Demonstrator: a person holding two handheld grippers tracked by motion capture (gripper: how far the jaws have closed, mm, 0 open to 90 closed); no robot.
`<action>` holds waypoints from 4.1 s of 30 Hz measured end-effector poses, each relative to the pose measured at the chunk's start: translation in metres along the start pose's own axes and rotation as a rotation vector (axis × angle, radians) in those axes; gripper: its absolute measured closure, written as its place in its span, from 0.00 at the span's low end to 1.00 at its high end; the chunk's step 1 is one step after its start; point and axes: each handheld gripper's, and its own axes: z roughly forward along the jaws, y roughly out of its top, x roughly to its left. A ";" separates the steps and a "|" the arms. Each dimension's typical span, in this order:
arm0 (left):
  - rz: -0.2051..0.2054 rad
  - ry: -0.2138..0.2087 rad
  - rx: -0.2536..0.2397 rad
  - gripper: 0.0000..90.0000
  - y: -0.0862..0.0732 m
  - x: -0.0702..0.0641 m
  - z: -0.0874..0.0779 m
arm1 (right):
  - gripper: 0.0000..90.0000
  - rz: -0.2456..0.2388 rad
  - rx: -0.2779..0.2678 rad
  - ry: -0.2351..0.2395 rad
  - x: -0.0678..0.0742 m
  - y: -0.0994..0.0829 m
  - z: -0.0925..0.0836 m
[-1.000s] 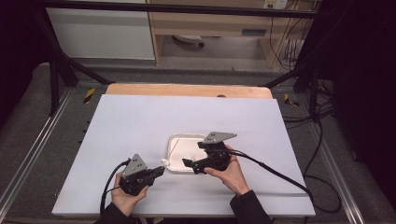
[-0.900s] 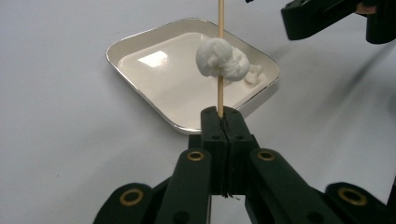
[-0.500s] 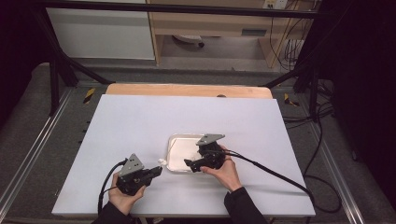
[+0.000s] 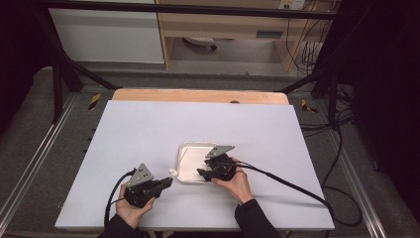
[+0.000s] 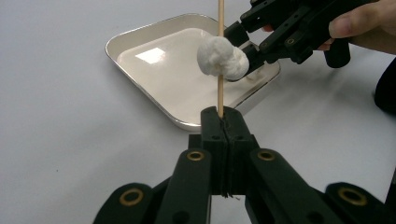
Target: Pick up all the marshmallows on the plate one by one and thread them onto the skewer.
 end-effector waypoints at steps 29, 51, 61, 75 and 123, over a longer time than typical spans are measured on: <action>0.003 -0.004 -0.001 0.99 0.000 -0.001 0.000 | 0.80 -0.006 -0.057 0.017 0.001 0.005 -0.015; 0.018 -0.027 0.001 0.99 0.001 -0.006 0.003 | 0.81 0.034 -0.278 0.076 -0.001 0.031 -0.087; 0.037 -0.043 -0.005 0.99 0.002 -0.011 0.005 | 0.81 0.116 -0.377 0.174 -0.009 0.040 -0.104; 0.069 -0.064 -0.011 0.99 0.003 -0.019 0.007 | 0.81 0.163 -0.402 0.254 -0.010 0.044 -0.104; 0.080 -0.059 0.000 0.99 -0.002 -0.025 0.013 | 0.87 0.199 -0.378 0.358 0.009 0.033 -0.074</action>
